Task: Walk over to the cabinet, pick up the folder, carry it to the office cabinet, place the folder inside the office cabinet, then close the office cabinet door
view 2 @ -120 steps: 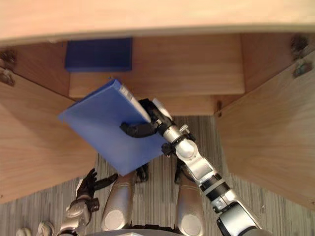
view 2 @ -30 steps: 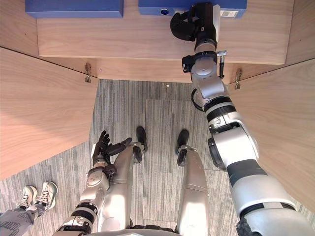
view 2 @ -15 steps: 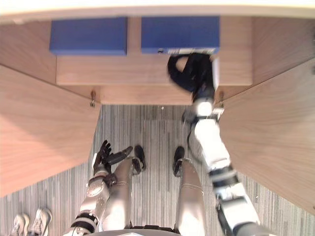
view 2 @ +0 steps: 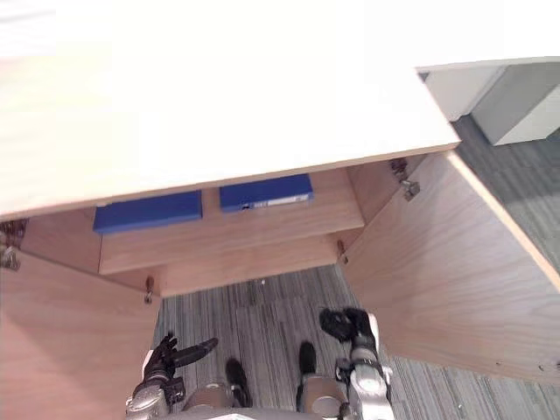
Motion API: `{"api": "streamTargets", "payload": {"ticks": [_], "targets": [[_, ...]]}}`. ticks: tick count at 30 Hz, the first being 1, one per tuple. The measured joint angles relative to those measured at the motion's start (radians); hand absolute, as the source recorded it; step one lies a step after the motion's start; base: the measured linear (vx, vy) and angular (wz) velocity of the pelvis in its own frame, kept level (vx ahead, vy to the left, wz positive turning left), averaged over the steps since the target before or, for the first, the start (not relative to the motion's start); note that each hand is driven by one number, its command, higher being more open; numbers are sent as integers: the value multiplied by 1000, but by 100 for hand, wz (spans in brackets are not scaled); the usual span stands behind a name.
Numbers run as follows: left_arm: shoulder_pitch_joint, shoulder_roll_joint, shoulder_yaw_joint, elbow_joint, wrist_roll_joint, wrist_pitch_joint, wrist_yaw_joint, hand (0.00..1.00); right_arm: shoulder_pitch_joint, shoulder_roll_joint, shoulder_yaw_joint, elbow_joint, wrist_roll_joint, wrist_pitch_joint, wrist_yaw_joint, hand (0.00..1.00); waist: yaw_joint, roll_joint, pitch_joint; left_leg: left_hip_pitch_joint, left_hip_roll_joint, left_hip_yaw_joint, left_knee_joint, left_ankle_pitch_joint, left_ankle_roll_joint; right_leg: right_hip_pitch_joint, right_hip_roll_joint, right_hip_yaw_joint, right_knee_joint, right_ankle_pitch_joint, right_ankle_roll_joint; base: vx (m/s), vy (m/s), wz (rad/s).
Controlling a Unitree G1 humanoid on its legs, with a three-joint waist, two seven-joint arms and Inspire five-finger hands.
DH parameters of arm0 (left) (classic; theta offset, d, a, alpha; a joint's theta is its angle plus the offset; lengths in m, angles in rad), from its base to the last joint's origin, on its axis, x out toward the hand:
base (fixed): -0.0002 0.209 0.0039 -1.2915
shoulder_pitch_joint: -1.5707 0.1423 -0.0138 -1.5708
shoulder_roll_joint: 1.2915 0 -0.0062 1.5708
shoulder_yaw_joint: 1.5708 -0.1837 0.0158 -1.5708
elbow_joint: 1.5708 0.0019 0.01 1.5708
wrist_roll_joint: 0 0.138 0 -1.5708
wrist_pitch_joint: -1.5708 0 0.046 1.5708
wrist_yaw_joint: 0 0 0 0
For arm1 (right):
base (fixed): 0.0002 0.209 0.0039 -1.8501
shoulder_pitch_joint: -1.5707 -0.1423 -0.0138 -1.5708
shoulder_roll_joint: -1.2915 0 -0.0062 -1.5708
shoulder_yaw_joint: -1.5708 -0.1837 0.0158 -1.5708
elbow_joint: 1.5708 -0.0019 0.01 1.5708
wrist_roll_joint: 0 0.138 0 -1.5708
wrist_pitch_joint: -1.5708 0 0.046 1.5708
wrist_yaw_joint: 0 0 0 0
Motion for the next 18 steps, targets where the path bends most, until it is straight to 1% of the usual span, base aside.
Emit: {"api": "streamTargets", "payload": {"ticks": [3, 6, 9, 12, 13, 15, 17, 18], "targets": [[2, -4, 0, 8, 11, 2, -8, 100, 21, -2, -53, 54, 18, 17, -15, 100, -4, -2, -10, 46, -9, 18, -21, 0, 0, 34, -1, 20, -18, 9, 3, -19, 28, -21], [21, -5, 0, 23, 20, 5, -19, 100, 31, 0, -83, 91, 31, 21, -15, 100, -17, 2, -24, 69, -21, 33, -36, 2, 3, 41, -2, 38, -28, 17, 5, -65, 26, -19], [35, -5, 1, 44, 21, 18, -21, 100, 40, 1, -131, 95, 80, 29, -14, 100, -18, 3, -34, 93, -28, 62, -49, 4, 3, 44, -1, 76, -36, 28, 7, -71, 15, -32], [64, -5, 2, 45, 21, 28, -24, 100, 39, 0, -219, 82, 134, 29, -16, 100, -19, 2, -34, 121, -34, 113, -64, 2, 0, 43, 2, 128, -40, 41, 10, -94, 7, -53], [74, -6, 17, 45, 21, 29, -30, 100, 49, 0, -269, 51, 155, 30, -18, 100, -20, 2, -34, 135, -36, 144, -71, -6, -10, 38, 6, 157, -41, 46, 11, -91, -1, -52], [88, -5, 37, 44, 22, 29, -36, 100, 64, -3, -309, -26, 174, 33, -21, 100, -26, 1, -34, 149, -35, 185, -75, -17, -16, 31, 12, 196, -42, 50, 8, -87, -11, -69], [111, -2, 44, 44, 23, 29, -40, 100, 74, -19, -324, -134, 176, 34, -22, 100, -49, 2, -34, 159, -35, 231, -70, -31, -18, 18, 18, 242, -44, 52, 4, -66, -11, -82], [122, 1, 44, 44, 39, 29, -43, 100, 76, -56, -327, -210, 176, 33, -23, 100, -61, 5, -36, 158, -35, 265, -59, -46, -21, 4, 23, 278, -43, 55, 0, -44, -5, -74]]}}
